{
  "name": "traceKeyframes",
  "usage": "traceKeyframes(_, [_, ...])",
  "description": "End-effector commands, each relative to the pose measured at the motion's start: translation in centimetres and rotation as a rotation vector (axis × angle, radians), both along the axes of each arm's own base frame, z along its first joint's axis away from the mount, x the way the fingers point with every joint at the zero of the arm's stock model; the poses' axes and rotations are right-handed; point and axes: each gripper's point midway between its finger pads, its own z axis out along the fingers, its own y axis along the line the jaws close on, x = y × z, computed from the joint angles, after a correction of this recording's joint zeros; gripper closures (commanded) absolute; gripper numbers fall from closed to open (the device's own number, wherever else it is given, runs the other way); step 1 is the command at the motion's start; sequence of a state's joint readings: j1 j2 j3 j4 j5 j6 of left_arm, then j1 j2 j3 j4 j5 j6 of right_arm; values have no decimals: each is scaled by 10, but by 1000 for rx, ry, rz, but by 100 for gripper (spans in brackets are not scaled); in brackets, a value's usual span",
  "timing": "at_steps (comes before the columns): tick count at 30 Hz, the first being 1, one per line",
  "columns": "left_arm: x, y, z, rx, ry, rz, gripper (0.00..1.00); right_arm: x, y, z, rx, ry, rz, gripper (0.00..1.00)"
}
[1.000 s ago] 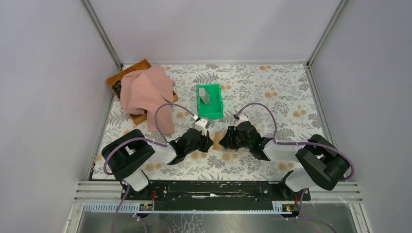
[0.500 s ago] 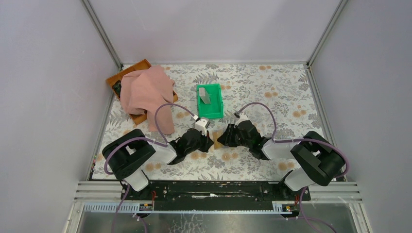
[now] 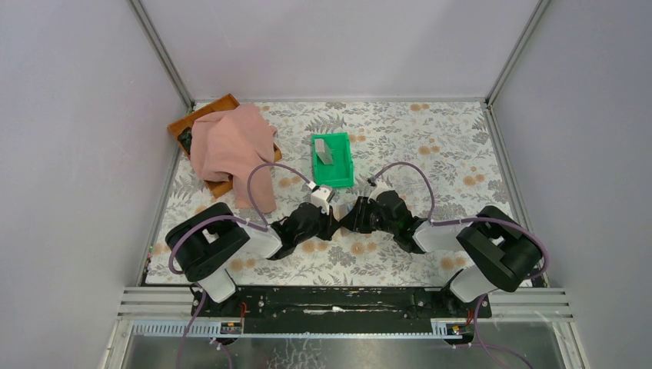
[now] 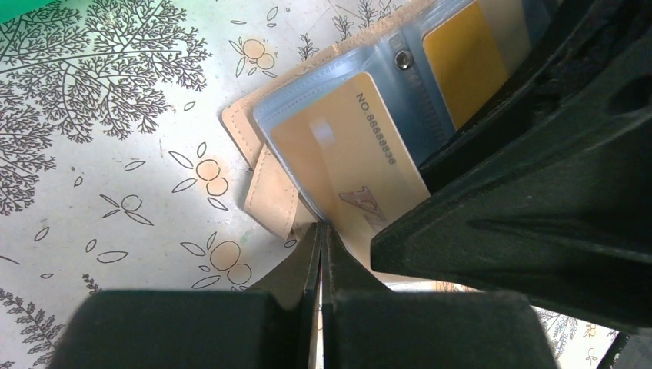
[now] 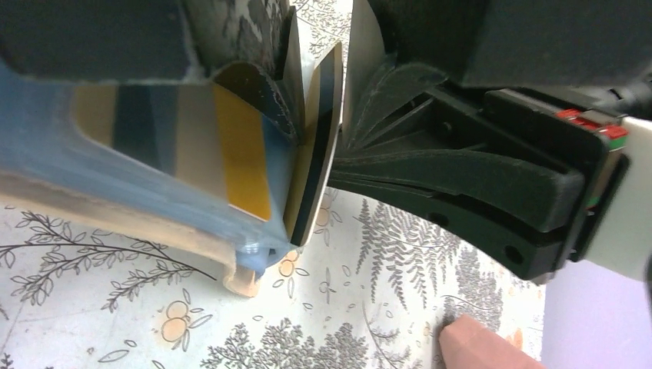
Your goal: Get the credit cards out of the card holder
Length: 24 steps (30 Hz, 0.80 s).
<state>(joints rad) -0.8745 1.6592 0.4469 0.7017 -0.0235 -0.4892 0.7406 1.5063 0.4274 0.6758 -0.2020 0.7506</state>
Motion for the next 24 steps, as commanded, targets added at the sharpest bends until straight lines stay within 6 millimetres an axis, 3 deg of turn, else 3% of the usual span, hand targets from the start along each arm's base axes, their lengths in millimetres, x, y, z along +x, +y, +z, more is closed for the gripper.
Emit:
traceKeyframes(1, [-39,17,-46,142,155,-71,100,-12,20,1,30,22,93,67])
traceKeyframes(14, [-38,12,-50,140,161,-83,100,-4,4,1,-90,-9,53,65])
traceKeyframes(20, [-38,16,-53,151,159,-71,100,-4,-5,18,-22,-26,40,74])
traceKeyframes(24, [-37,20,-55,166,161,-55,100,-1,-16,19,3,-13,18,79])
